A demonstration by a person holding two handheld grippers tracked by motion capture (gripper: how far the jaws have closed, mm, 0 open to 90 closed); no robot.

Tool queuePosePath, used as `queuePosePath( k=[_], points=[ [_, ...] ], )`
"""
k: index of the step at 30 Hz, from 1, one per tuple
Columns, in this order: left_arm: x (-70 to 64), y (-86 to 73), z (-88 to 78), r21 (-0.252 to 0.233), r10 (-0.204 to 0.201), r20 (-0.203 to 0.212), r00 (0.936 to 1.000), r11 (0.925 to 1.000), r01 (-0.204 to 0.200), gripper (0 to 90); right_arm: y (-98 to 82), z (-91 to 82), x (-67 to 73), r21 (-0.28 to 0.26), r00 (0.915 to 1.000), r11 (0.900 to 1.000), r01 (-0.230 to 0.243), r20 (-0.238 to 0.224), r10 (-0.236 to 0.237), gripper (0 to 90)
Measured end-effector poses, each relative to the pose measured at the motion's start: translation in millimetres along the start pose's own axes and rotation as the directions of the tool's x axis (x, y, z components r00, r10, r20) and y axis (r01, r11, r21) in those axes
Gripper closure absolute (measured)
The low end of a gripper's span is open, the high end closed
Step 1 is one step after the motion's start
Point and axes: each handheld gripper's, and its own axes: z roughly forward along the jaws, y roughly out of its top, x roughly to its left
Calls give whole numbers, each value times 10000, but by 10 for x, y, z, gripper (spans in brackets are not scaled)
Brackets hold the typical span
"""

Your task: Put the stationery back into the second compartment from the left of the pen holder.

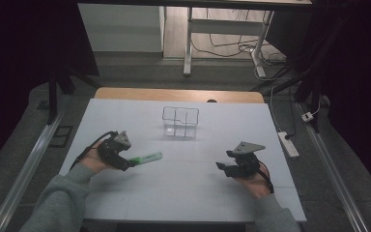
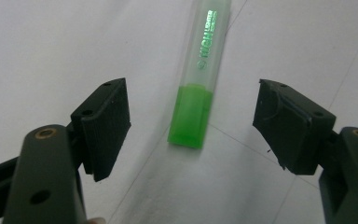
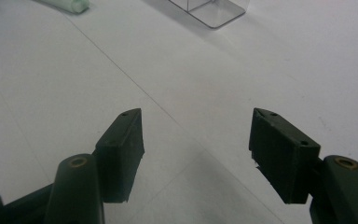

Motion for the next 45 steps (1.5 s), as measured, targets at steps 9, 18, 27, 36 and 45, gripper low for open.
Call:
queuePosePath(
  k=[9, 18, 27, 36, 45],
  points=[
    [61, 29, 139, 595, 137, 258, 9996, 9981, -152, 282, -4, 3, -8, 22, 10000, 10000, -5, 13, 5, 354],
    [80, 80, 254, 1216, 467, 437, 9980, 9912, -518, 348, -8, 7, -15, 92, 10000, 10000, -11, 45, 11, 353],
    [83, 90, 340, 1641, 813, 639, 9946, 9822, -909, 461, -13, 17, -24, 175, 10000, 9998, -18, 85, 17, 353],
    [63, 100, 345, 1686, 1081, 1128, 9877, 9776, -1262, 661, -13, 18, -20, 197, 10000, 9998, -10, 72, 9, 352],
    [-8, 128, 336, 1835, 1334, 689, 9887, 9724, -1440, 667, -9, 14, -15, 158, 10000, 9999, 42, 54, -43, 353]
  ],
)
